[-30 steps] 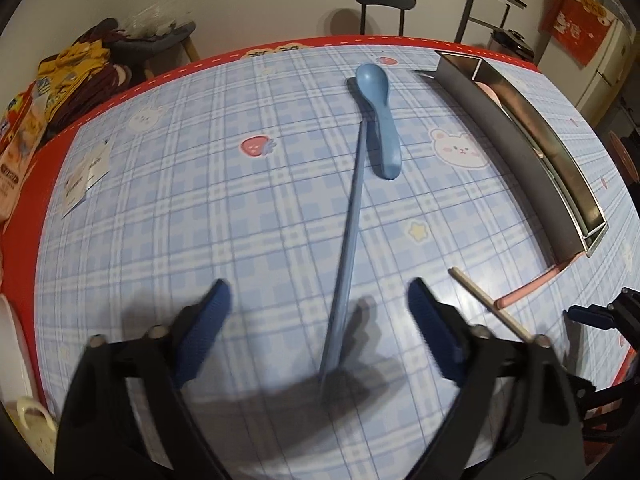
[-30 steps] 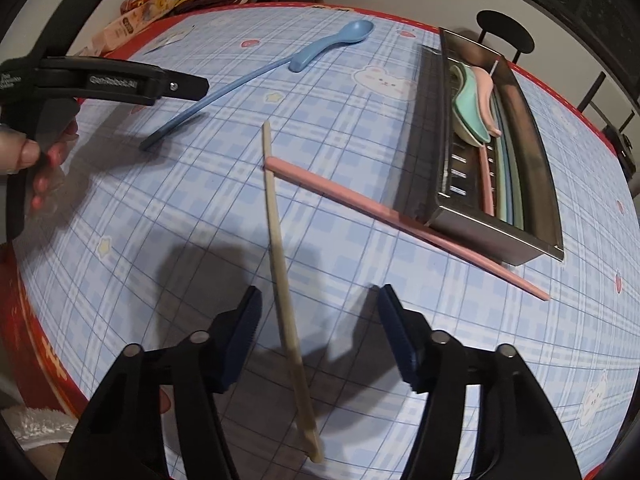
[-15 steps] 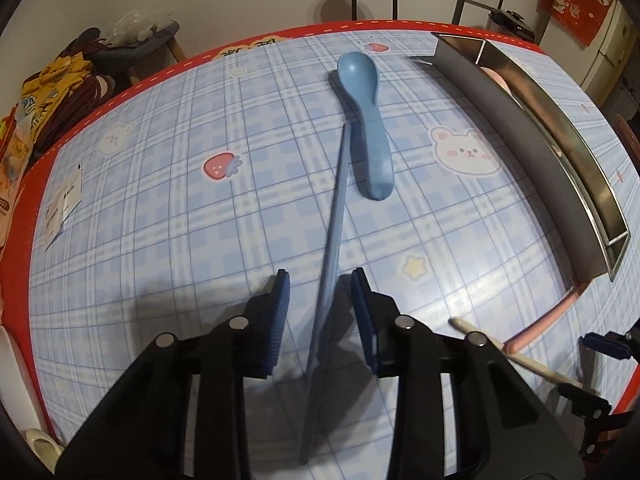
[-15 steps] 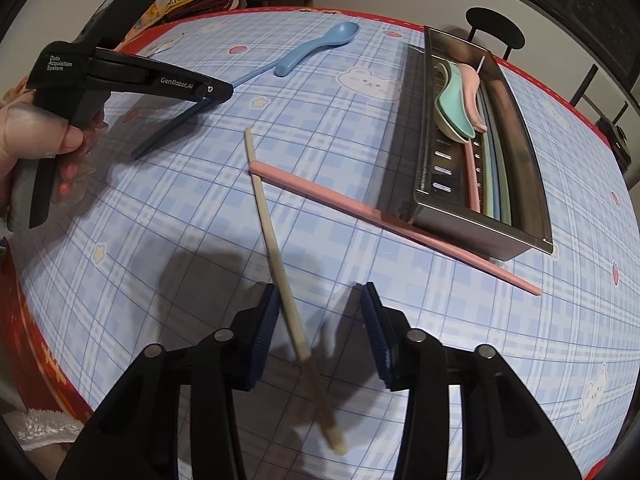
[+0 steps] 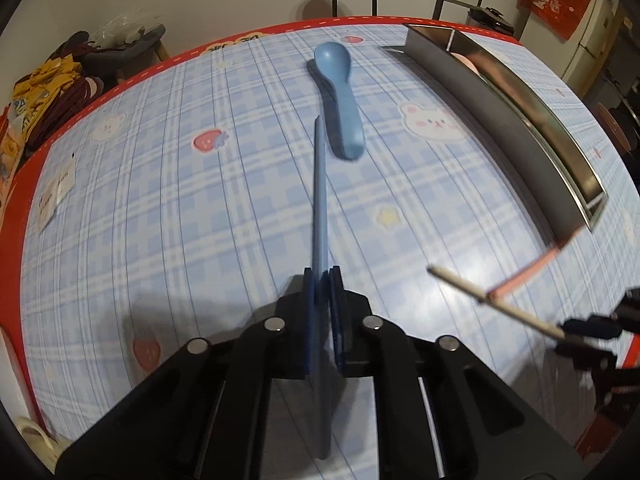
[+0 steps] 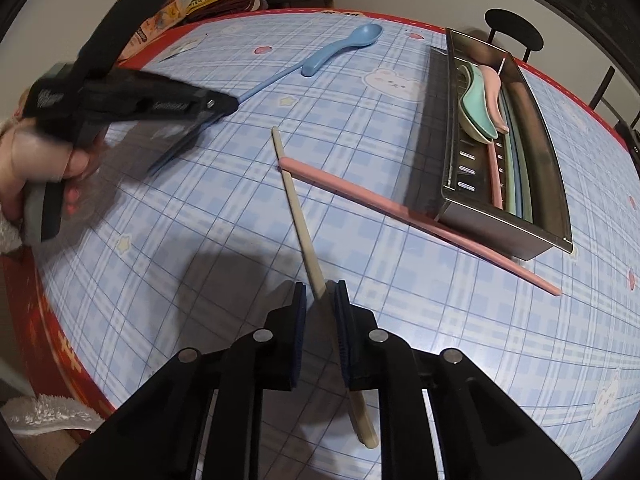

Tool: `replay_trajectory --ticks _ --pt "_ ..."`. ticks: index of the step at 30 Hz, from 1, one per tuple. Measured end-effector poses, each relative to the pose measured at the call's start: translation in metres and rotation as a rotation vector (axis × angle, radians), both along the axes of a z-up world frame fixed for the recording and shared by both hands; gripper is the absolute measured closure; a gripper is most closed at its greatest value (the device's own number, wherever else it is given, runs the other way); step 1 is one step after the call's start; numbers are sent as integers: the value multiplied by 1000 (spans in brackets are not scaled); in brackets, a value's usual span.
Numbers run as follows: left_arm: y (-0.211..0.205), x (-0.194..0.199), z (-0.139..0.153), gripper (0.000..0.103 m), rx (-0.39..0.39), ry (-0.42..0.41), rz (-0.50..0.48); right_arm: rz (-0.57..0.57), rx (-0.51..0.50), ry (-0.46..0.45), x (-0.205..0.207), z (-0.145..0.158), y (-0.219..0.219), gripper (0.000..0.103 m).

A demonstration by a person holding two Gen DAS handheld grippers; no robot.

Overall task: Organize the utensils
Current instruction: 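Lift and carry the blue spoon and beige chopstick over the steel rack with both tools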

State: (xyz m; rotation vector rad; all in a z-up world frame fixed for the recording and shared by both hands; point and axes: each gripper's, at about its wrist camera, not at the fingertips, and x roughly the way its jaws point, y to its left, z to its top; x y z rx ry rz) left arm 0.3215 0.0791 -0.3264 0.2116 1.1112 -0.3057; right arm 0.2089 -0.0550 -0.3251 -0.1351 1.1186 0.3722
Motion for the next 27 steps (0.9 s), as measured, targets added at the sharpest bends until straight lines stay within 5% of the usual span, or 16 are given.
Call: replay_trajectory --ticks 10,27 --pt "19 -42 1 92 -137 8 156 22 -3 3 0 2 -3 95" --pt "67 -117 34 92 -405 99 359 40 282 92 -3 28 9 97"
